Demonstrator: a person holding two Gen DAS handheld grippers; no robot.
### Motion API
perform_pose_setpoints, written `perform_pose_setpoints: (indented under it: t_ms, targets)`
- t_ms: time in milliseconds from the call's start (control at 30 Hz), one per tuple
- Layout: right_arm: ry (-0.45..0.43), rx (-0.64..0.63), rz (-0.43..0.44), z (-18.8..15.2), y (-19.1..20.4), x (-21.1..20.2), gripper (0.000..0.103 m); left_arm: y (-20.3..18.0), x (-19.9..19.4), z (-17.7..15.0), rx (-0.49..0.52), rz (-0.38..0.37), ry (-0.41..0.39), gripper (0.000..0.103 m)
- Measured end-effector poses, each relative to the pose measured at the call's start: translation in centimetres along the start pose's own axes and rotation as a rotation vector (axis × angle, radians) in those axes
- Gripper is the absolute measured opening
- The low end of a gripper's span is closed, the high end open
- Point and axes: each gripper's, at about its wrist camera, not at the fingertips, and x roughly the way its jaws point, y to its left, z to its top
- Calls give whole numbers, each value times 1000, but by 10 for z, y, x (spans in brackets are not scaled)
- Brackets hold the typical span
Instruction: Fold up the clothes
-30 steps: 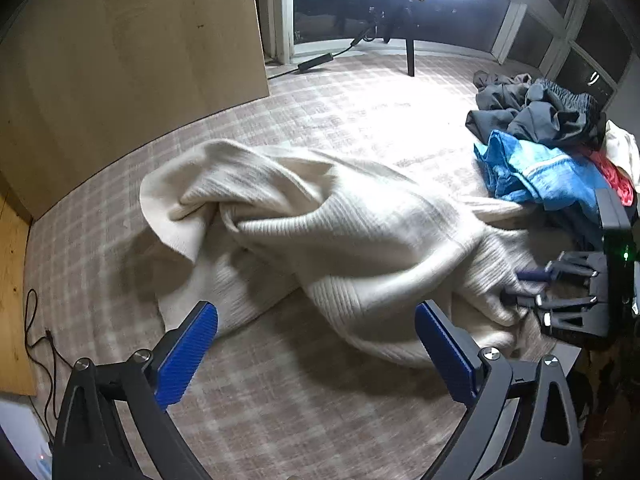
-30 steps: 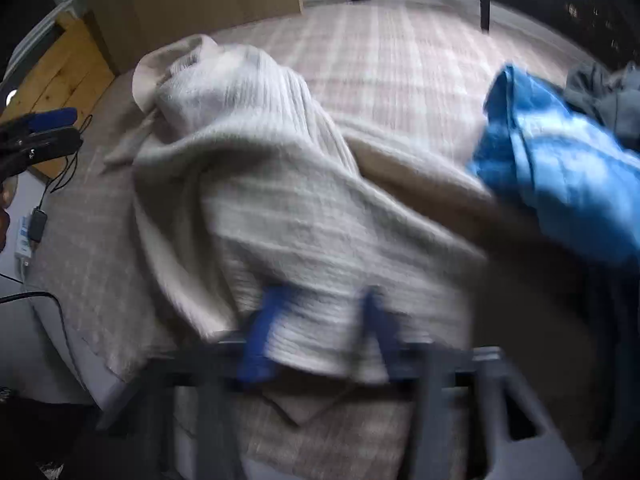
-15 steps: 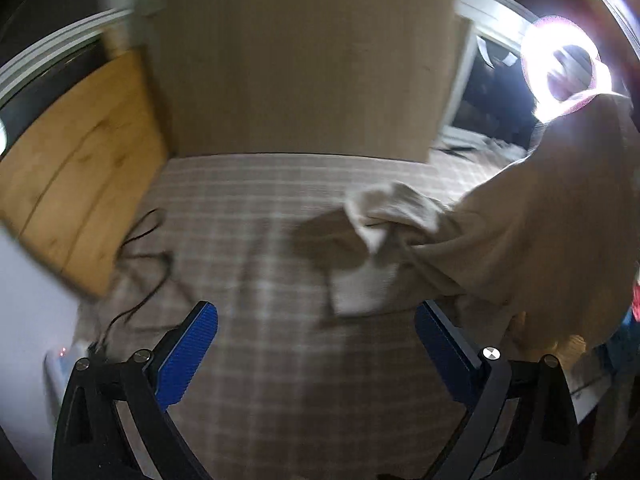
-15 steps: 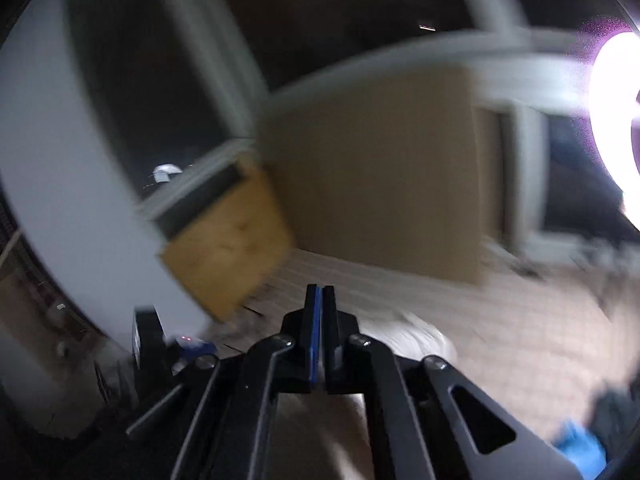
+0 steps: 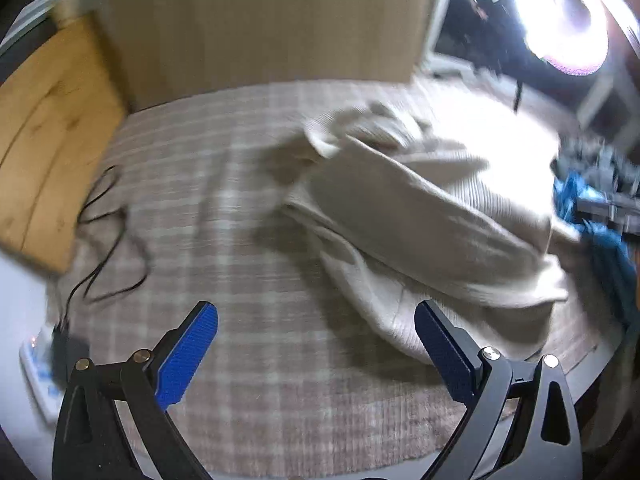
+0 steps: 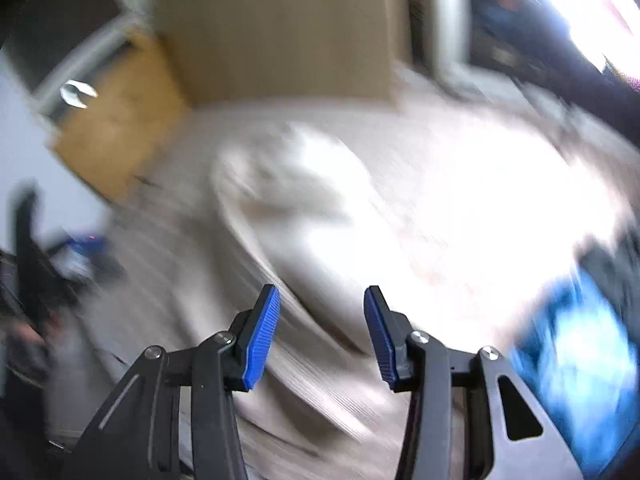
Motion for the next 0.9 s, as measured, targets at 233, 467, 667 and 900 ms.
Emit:
perform_pose_setpoints:
  t_ms: [233, 467, 667, 900]
  targets:
    - [111, 119, 54, -41, -20, 64, 8, -26, 13, 19, 51, -25, 17, 94]
    - [-71, -12, 207, 24, 24, 2, 6, -5, 2, -2, 101, 20, -4, 94]
    - [-224, -42, 393, 138, 104, -5, 6, 20, -3, -23, 24, 35, 19, 94]
    - [44, -451, 182, 132, 198, 55, 46, 44, -30, -62, -81, 82, 4, 94]
